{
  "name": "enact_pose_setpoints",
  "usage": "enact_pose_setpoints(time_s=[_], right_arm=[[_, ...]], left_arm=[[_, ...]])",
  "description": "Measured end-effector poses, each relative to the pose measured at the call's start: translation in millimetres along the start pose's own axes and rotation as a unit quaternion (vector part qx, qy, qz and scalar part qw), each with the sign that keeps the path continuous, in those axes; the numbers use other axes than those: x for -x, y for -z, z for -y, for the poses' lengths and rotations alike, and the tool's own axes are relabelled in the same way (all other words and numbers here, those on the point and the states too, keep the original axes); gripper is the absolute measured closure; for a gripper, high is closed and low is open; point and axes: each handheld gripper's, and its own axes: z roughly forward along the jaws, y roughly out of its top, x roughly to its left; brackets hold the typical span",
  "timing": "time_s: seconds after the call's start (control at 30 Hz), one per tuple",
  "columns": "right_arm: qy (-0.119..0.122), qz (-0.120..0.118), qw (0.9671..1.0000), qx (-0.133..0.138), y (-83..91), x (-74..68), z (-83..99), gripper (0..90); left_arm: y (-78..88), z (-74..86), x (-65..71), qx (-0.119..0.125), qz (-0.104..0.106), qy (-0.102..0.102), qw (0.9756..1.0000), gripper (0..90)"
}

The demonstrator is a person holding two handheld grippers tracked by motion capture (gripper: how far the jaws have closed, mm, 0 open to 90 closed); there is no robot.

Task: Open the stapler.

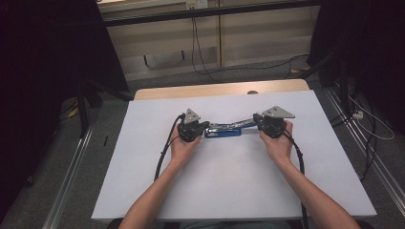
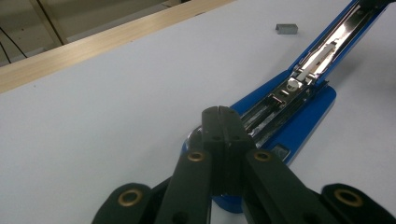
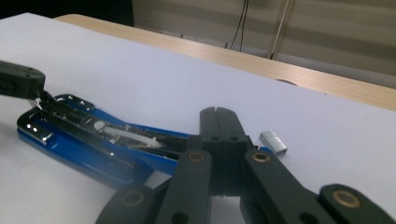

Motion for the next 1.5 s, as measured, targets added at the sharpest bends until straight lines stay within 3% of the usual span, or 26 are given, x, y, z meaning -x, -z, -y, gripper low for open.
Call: enact_pose_setpoints(time_s=[0.33, 0.67, 0.73, 0.97, 1.33, 1.4, 1.5], right_arm=[[-0.002, -0.010, 0.9999, -0.013, -0.5, 2.4, 9.8, 90.0], [-0.004, -0.013, 0.9999, -0.010, -2.1, 2.8, 11.2, 90.0], [0.005, -0.016, 0.9998, -0.008, -2.1, 3.2, 11.4, 90.0], [-0.001, -0.020, 0.9998, -0.008, -2.5, 3.8, 12.0, 90.0], [-0.007, -0.033, 0.9994, -0.004, -2.4, 3.6, 11.9, 90.0], [-0.007, -0.033, 0.9994, -0.003, -2.5, 3.7, 11.9, 90.0], [-0.010, -0.037, 0.9993, -0.001, -2.8, 4.1, 11.9, 90.0]], left_arm=[[0.1, -0.2, 0.4, -0.001, -0.001, 0.001, 1.0000, 90.0], [-0.1, 0.5, -1.6, 0.003, 0.006, 0.007, 1.0000, 90.0], [0.0, 0.1, -1.2, 0.001, 0.005, 0.005, 1.0000, 90.0], [2.0, -2.4, -0.4, 0.009, 0.004, 0.018, 0.9998, 90.0], [3.6, -3.6, 0.2, 0.018, 0.006, 0.016, 0.9997, 89.9], [2.9, -3.9, 1.2, 0.019, 0.008, 0.021, 0.9996, 87.1], [2.5, -4.7, 4.2, 0.019, 0.003, 0.011, 0.9997, 83.1]])
